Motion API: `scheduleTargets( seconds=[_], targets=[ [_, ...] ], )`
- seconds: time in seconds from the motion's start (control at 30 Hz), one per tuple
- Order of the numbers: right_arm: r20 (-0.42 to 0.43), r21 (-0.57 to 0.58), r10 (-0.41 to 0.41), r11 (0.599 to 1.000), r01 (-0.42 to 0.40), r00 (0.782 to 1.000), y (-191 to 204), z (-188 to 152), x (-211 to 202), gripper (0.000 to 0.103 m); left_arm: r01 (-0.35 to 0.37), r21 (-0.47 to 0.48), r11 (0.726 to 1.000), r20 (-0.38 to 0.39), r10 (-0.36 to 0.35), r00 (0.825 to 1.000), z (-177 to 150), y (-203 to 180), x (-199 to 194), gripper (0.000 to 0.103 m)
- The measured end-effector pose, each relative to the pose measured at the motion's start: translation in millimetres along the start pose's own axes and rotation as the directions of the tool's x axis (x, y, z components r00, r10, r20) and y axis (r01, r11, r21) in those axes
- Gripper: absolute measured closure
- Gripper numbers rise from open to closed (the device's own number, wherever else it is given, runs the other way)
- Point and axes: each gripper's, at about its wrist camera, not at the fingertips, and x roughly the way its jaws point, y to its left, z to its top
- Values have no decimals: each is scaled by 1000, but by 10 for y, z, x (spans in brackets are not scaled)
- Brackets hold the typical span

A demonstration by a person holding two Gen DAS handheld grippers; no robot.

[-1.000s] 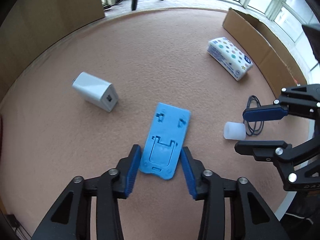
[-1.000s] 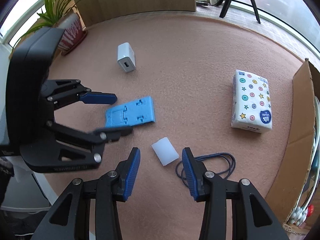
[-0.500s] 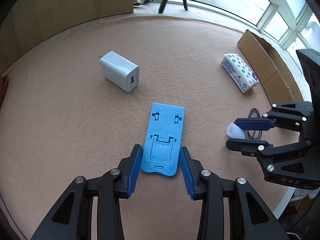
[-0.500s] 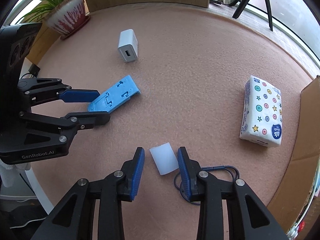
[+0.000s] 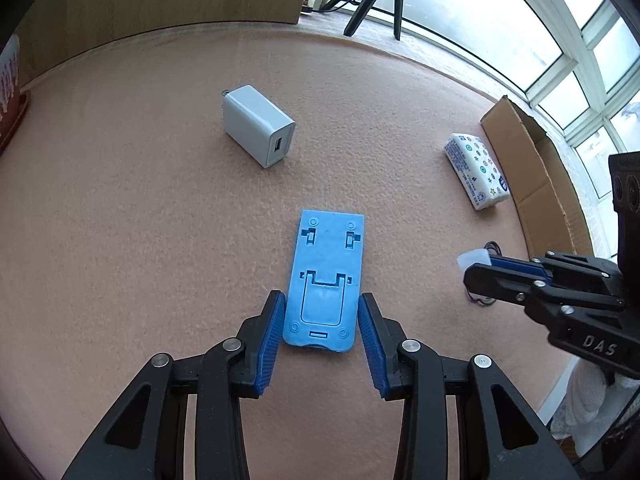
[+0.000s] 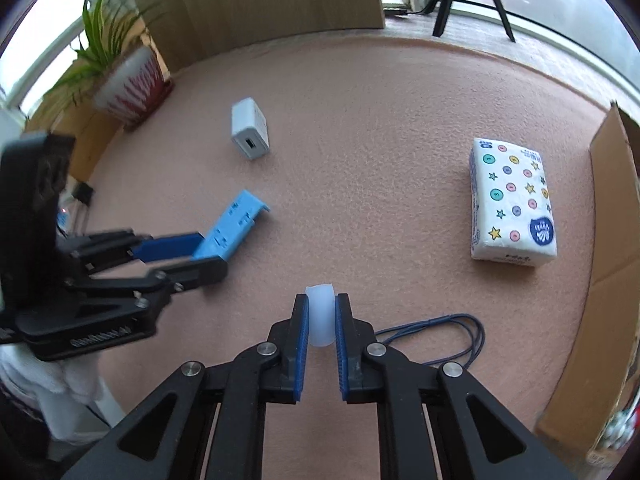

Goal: Organize objects
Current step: 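Grasp the blue phone stand with the left gripper while the right gripper grasps the white cap, then carry the phone stand and white cap over the box and release both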

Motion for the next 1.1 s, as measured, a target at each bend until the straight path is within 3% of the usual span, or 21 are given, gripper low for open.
scheduleTargets(
  seconds=[0.13,0.3,0.77,1.1],
  targets=[
    [40,82,51,995,-54,998,-107,-26,-145,92,13,-2,1000,10,-13,1000,14,-59,-21,64],
    [81,152,59,986,-70,995,-315,-132,-352,92,35,5,999,17,-35,999,59,-188,-34,64],
    [234,331,-70,944,-12,970,-1138,-409,-1171,92,120,74,990,53,-124,991,379,-836,-87,64],
    [265,412,-142,911,21,954,-1646,-613,-1480,92,181,165,970,73,-195,978,807,-1574,-28,64]
  ],
)
